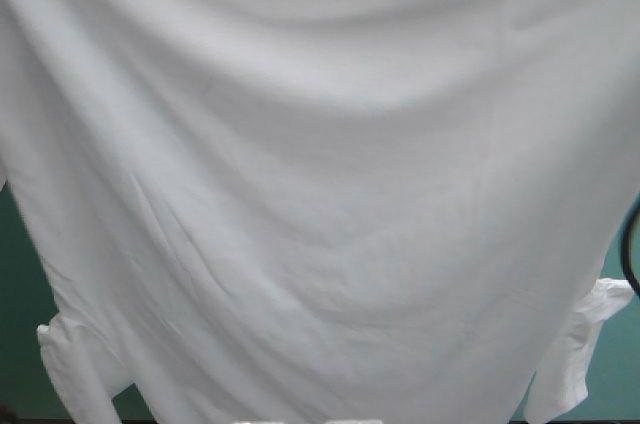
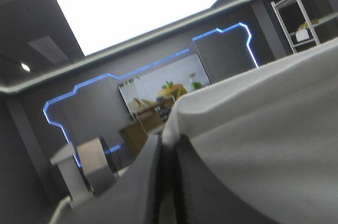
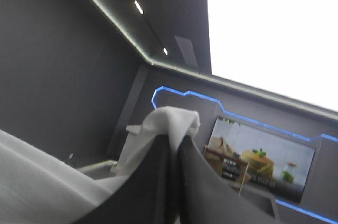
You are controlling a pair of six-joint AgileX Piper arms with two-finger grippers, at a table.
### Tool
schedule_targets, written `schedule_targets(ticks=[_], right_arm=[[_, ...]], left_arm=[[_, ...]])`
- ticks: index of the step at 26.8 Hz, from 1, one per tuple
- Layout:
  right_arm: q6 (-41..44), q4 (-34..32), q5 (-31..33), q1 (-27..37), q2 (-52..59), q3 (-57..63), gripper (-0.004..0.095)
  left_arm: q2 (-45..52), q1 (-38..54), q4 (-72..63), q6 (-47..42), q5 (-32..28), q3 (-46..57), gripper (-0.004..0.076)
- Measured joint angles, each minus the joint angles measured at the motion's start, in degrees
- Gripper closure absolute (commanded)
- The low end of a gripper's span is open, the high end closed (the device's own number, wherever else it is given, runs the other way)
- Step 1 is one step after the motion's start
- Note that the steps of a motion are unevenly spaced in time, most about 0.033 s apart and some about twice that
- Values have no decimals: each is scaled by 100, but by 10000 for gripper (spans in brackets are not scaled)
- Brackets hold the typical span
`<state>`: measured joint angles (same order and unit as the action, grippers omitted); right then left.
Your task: Fold the cloth
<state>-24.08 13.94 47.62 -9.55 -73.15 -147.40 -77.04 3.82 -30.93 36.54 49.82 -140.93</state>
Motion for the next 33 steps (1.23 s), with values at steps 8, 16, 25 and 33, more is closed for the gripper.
schedule_targets(ticks=[8,16,25,33], right_arm=[[175,-143,-678,26,-3110,-151,925],[179,35,-729,301,-3578,-1461,925],[39,513,-155,540,-3075,-1562,925],[181,488,897,540,-3147,-127,923]], left_arm=[[-2755,0,-48,-39,17,-254,705],[-3259,0,-48,-82,255,-1833,705],[-2610,0,-193,-169,418,-2039,705],[-2768,0,65,-274,1198,-96,705]])
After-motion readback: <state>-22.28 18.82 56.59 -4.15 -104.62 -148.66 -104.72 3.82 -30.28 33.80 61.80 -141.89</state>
